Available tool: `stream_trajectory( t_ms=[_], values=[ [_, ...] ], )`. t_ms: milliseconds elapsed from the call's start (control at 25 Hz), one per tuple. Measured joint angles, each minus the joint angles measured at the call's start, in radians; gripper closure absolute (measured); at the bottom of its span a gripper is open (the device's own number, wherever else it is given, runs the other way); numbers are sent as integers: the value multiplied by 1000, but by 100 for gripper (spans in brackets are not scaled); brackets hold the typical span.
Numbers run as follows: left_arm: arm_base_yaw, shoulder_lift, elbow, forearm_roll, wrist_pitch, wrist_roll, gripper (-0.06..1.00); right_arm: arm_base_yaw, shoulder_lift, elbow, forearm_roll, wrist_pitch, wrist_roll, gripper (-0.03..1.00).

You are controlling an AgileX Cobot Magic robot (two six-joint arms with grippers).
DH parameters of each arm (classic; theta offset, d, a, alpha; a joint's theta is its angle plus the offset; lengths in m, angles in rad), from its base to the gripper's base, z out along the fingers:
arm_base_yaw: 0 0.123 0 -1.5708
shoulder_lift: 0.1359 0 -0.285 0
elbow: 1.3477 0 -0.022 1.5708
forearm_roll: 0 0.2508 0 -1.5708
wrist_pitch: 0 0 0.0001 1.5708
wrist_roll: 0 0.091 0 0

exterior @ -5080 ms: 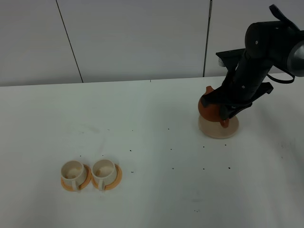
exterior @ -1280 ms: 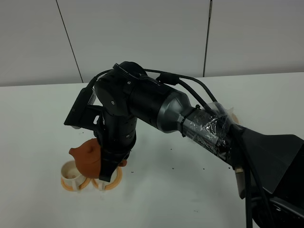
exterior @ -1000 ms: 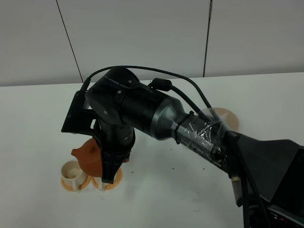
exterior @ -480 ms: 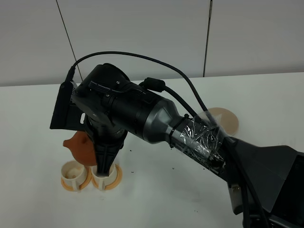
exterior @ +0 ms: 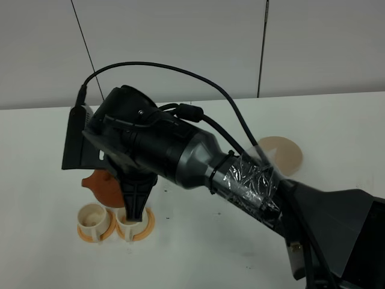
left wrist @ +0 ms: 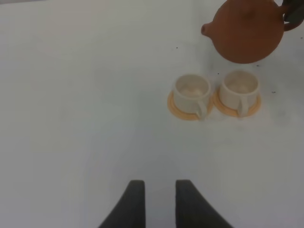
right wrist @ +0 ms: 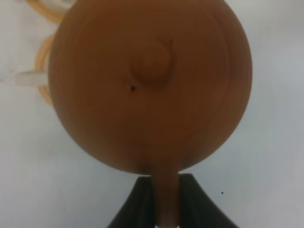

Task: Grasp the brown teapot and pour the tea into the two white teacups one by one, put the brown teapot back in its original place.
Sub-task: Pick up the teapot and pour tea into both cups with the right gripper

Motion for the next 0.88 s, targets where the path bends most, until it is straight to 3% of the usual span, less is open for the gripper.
stream_trajectory(
  t_ms=[520, 880],
  values=[
    [0, 0, 0, 0, 0, 0, 71, 12, 44, -1, -26, -1, 6, 87],
    [0, 0, 0, 0, 0, 0, 71, 30, 49, -1, -107, -1, 50, 87]
  ],
)
